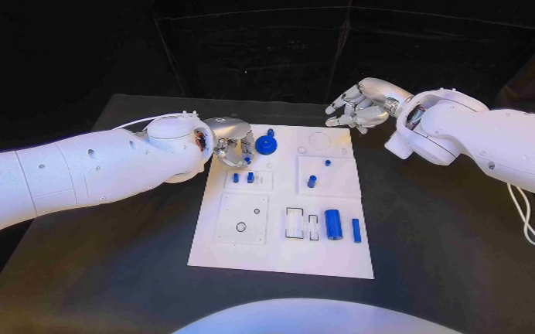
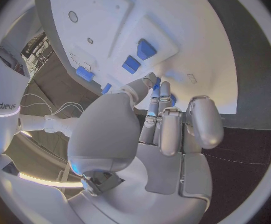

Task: Assemble the parts on the task board

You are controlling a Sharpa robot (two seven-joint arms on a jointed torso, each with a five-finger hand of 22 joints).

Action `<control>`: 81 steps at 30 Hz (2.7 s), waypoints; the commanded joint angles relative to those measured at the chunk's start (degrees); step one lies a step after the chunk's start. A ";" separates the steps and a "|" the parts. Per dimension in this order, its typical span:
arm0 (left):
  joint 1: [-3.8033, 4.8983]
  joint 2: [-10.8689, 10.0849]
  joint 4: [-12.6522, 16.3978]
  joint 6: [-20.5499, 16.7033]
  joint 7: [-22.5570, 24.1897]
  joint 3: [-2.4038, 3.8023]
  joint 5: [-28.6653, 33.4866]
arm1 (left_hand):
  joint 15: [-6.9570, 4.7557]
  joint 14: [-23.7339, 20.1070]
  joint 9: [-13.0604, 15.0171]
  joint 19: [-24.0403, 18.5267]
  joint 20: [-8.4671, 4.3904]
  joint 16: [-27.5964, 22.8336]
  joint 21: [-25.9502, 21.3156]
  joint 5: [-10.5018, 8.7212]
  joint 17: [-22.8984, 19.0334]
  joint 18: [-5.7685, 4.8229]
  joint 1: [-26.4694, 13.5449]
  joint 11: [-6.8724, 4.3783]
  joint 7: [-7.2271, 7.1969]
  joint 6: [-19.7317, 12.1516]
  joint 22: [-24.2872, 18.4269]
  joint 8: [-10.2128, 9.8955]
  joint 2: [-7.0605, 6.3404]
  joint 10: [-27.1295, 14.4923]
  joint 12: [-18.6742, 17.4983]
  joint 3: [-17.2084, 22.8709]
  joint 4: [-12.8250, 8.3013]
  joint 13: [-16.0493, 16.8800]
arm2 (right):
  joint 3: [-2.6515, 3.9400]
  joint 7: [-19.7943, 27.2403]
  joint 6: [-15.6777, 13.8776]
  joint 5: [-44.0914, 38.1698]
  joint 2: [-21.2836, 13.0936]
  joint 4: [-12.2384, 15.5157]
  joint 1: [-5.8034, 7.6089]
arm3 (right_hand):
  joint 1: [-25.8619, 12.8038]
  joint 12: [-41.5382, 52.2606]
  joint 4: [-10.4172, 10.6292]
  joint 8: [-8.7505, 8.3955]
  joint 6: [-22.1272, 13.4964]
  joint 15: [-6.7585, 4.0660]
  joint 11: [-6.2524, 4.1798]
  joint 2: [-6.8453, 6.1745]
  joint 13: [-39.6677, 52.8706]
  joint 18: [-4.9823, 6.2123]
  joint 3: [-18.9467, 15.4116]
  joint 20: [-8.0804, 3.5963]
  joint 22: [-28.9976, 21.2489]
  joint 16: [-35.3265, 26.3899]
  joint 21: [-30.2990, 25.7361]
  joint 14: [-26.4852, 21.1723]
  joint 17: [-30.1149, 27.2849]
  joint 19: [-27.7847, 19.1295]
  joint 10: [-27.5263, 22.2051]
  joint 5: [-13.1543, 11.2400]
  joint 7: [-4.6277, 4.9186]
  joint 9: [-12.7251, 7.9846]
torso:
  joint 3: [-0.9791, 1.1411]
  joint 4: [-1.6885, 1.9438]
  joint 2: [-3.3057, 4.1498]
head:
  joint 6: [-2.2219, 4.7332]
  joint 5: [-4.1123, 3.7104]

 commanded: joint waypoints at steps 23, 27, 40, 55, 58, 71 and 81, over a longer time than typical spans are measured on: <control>0.00 -0.26 -0.17 0.97 -0.34 -0.09 0.17 | 1.01 3.11 -1.44 -0.63 1.09 -0.09 -0.49 -0.12 1.24 -0.86 -1.41 1.42 1.13 -3.39 -0.43 -3.46 -1.34 -3.01 -3.31 -1.26 0.28 -1.33 | 0.03 0.30 0.06 -0.18 0.03 -0.09 0.10 | 0.37 -1.56 -0.06 0.40 -0.16 0.06 -0.08 0.62 -1.30 1.20 -0.43 0.03 -0.89 -0.83 -0.80 -0.27 -0.63 -0.82 -1.19 0.30 0.01 -0.02 | -0.02 0.03 -0.06 | -0.11 -0.06; 0.00 -0.84 -0.05 0.65 -0.53 -0.08 0.17 | 1.20 3.07 -1.64 -0.69 1.24 -0.15 -0.59 -0.12 1.10 -0.84 -1.38 1.68 1.44 -3.79 -0.51 -3.86 -1.40 -3.42 -3.70 -1.34 0.28 -1.51 | 0.03 0.03 -0.24 -0.57 -0.05 -0.17 0.10 | 0.87 -7.95 0.13 0.55 -0.42 0.15 0.02 1.03 -6.89 1.90 -0.82 0.10 -5.41 -4.41 -3.67 -1.35 -3.87 -3.18 -4.37 0.24 0.07 -0.06 | -0.03 0.03 -0.06 | -0.03 -0.13; 0.19 -5.25 -0.16 -9.56 9.96 0.00 23.74 | 1.91 2.44 -2.62 -3.64 2.00 -1.27 -8.09 -0.11 -0.84 0.89 -0.54 2.56 2.34 -6.86 -8.47 -6.18 -1.31 -6.50 -5.36 -2.21 0.10 -2.50 | -0.01 -1.57 -0.81 -17.20 -1.05 0.51 -0.20 | 7.37 -27.05 -3.78 1.73 5.69 -0.08 -0.12 1.59 -24.79 2.02 4.05 -0.29 -6.59 -10.15 -5.25 -0.99 -8.33 -2.12 -4.97 -3.96 -0.64 0.05 | 0.00 -0.07 -0.11 | 1.49 -0.54; 0.33 -8.73 3.38 -6.29 30.72 -0.04 73.41 | 2.51 -11.88 -2.60 -16.21 2.84 -22.66 -31.93 -0.06 -29.05 4.81 -0.51 2.84 3.11 -3.59 -30.40 -4.88 0.61 -3.45 -1.64 -3.65 0.84 -1.96 | -0.06 -5.28 -2.72 -40.60 -3.61 8.01 -4.62 | 6.37 -35.45 -5.75 -1.16 6.39 0.79 1.04 -0.42 -34.57 1.73 8.59 0.20 -5.54 -10.80 -4.82 -0.29 -8.36 -1.14 -6.54 -6.63 -0.39 -0.53 | -0.05 -0.10 -0.10 | 2.64 -3.66; 0.33 -8.96 4.02 -5.70 31.55 -0.05 76.86 | 2.51 -12.43 -2.61 -16.34 2.84 -23.47 -32.41 -0.04 -30.10 4.82 -0.44 2.83 3.12 -3.46 -30.72 -4.82 0.79 -3.44 -1.44 -3.78 0.84 -1.95 | -0.06 -6.04 -3.08 -42.98 -3.64 8.84 -5.67 | 6.07 -36.61 -6.20 -1.74 6.23 1.08 1.45 -0.92 -36.23 1.66 9.56 0.41 -5.07 -10.69 -4.49 -0.18 -8.29 -0.84 -7.46 -6.72 -0.13 -0.56 | 0.01 -0.09 -0.04 | 2.70 -3.88; 0.32 -9.50 4.81 -5.31 32.30 -0.06 80.46 | 2.63 -13.78 -2.68 -16.54 2.90 -25.49 -33.52 -0.03 -32.81 4.79 -0.24 3.03 3.42 -3.53 -31.51 -4.84 1.00 -3.81 -1.13 -4.18 0.68 -2.01 | -0.06 -6.82 -3.26 -45.54 -2.66 9.31 -8.02 | 5.25 -38.13 -8.27 -3.01 5.73 1.46 2.11 -1.90 -41.09 1.44 14.22 0.88 -3.13 -9.63 -3.07 0.03 -7.44 0.08 -8.07 -7.32 0.38 -0.60 | -0.06 0.04 -0.01 | 2.60 -3.96; 0.32 -9.79 4.92 -5.09 31.88 -0.06 80.61 | 2.71 -14.31 -2.70 -16.61 2.95 -26.26 -33.93 -0.03 -33.86 4.78 -0.19 3.13 3.53 -3.67 -31.81 -4.89 1.06 -4.04 -1.04 -4.36 0.62 -2.05 | -0.06 -7.22 -4.28 -45.65 -1.59 8.13 -8.25 | 4.31 -38.50 -9.07 -3.03 5.05 1.66 2.43 -2.05 -43.29 1.35 17.28 1.14 -2.28 -9.25 -2.34 -0.03 -7.27 0.32 -8.27 -7.88 0.82 -0.62 | -0.07 0.00 0.01 | 2.39 -4.02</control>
